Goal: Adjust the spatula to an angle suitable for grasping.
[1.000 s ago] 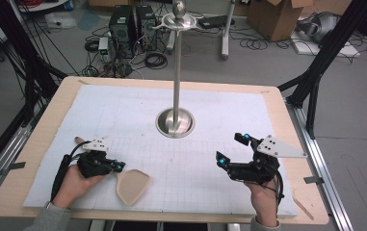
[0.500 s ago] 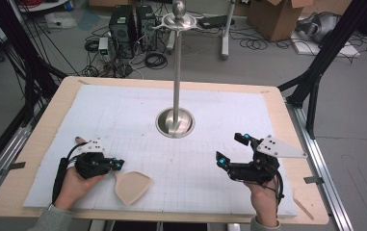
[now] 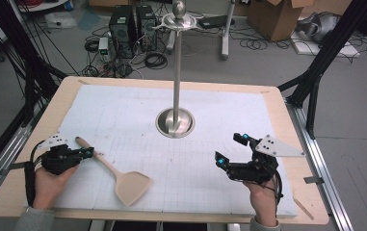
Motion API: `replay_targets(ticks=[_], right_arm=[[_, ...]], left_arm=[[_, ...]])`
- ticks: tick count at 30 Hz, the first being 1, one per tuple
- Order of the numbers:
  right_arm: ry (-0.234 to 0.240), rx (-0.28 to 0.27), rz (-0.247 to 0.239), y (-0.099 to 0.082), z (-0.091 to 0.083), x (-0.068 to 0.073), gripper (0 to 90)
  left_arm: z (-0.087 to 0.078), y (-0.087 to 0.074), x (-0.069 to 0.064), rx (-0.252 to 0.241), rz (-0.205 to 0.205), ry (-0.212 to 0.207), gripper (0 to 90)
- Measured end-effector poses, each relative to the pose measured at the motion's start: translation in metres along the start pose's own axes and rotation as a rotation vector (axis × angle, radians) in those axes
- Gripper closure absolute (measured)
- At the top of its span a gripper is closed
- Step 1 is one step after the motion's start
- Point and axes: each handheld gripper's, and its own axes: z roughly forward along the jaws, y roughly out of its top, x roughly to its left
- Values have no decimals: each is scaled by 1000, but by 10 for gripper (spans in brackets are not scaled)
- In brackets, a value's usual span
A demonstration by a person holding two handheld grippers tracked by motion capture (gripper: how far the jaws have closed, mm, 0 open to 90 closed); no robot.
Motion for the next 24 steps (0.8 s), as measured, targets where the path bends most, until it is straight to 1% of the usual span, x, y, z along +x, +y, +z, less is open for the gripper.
replay_targets(ticks=[1, 3, 4, 6, 10, 11, 12, 13, 14, 18, 19, 21, 22, 24], right_arm=[[0, -1, -2, 0, 0, 0, 107], [1, 7, -3, -1, 1, 0, 106], [2, 10, 1, -1, 2, 0, 107], [3, 12, 1, -1, 3, -1, 107], [1, 15, 4, -2, 3, -1, 107], [4, 16, 4, -1, 3, 0, 107], [4, 16, 0, -1, 3, 0, 107], [5, 14, 0, -1, 3, 0, 106], [5, 14, -2, -1, 3, 0, 107], [1, 10, -1, -1, 2, -1, 107], [-1, 10, 0, -1, 1, -1, 107], [-3, 7, 2, -1, 0, -2, 107], [-4, 8, 4, -1, 0, -2, 107], [-1, 10, 7, -1, 1, -2, 107]], left_arm=[[0, 0, 0, 0, 0, 0, 899], [-3, -4, 10, 14, -14, 29, 899], [-3, -5, 12, 13, -23, 32, 899], [-4, -6, 14, 10, -27, 36, 899], [-6, -8, 18, 22, -32, 46, 899], [-5, -9, 21, 28, -46, 51, 898], [-3, -10, 23, 34, -48, 50, 899], [-3, -10, 23, 34, -48, 50, 899], [1, -11, 24, 49, -52, 50, 898], [7, -12, 26, 69, -55, 48, 899], [7, -12, 27, 58, -62, 44, 898], [8, -12, 26, 57, -67, 44, 899], [11, -10, 25, 52, -65, 55, 899], [12, -9, 25, 52, -57, 58, 899]])
